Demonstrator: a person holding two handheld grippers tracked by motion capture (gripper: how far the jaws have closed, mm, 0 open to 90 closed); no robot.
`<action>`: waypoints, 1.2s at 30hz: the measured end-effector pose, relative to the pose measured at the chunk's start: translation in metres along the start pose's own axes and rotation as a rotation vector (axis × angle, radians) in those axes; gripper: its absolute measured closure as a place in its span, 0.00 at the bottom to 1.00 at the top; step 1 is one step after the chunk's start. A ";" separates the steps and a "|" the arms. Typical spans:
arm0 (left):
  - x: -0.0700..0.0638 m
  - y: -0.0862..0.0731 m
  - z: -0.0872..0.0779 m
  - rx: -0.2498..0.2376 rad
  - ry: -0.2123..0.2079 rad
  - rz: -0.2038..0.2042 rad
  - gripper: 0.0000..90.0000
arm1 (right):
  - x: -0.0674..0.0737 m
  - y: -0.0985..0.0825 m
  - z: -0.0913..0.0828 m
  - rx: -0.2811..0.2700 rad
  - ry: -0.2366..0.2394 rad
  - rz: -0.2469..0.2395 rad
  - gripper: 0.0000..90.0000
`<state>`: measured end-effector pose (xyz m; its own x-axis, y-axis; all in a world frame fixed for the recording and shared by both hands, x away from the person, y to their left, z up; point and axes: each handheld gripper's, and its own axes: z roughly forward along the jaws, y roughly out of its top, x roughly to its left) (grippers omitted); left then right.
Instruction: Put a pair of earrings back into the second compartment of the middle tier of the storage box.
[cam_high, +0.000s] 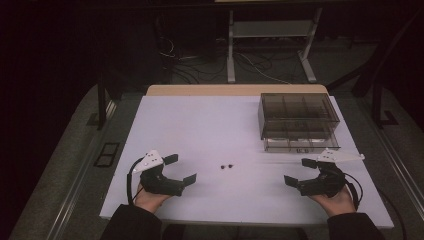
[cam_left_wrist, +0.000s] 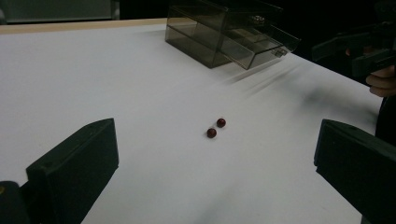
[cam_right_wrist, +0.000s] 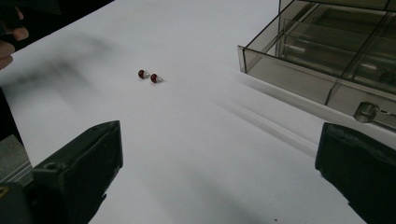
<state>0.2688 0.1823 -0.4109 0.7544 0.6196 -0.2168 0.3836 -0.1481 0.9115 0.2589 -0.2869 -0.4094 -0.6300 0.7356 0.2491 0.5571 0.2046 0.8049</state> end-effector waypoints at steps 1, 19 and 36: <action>0.000 0.000 0.000 0.000 0.000 0.000 0.00 | 0.000 0.000 0.000 0.000 0.000 0.000 0.00; -0.002 0.000 -0.004 0.008 0.005 -0.005 0.00 | 0.001 -0.001 0.001 0.013 0.005 -0.002 0.00; -0.004 0.013 -0.012 0.033 0.011 0.012 0.00 | -0.001 0.002 0.002 0.014 0.008 0.004 0.00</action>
<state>0.2647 0.1870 -0.3946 0.7535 0.6257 -0.2018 0.3918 -0.1809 0.9021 0.2616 -0.2864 -0.4091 -0.6320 0.7314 0.2562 0.5671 0.2111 0.7961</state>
